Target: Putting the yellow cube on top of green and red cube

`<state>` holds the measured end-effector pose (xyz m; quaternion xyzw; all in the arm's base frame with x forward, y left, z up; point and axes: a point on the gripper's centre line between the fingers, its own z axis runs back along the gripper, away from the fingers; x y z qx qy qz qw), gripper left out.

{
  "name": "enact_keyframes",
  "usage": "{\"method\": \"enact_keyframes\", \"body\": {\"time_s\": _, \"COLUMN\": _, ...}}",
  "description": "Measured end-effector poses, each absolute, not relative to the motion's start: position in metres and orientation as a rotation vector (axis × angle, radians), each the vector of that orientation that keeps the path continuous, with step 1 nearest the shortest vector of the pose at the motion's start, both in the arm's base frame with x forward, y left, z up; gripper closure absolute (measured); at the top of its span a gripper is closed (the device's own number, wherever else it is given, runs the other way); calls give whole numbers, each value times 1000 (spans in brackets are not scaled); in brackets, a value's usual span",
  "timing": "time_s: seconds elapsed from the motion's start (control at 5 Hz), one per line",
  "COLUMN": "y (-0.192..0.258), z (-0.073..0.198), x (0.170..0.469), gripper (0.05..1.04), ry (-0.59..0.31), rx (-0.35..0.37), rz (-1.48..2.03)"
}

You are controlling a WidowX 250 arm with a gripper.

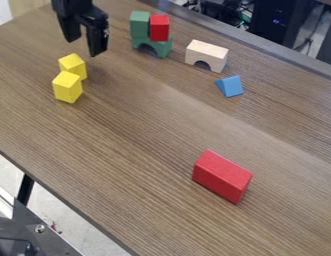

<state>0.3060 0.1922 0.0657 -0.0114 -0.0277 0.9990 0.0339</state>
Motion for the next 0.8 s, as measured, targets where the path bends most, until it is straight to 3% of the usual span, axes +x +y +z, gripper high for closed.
{"method": "enact_keyframes", "body": {"time_s": 0.4, "y": 196, "z": 66, "x": 306, "gripper": 84, "ry": -125, "rx": -37, "rz": 3058}}
{"method": "enact_keyframes", "body": {"time_s": 0.8, "y": 199, "z": 55, "x": 294, "gripper": 84, "ry": -132, "rx": 19, "rz": 3059}}
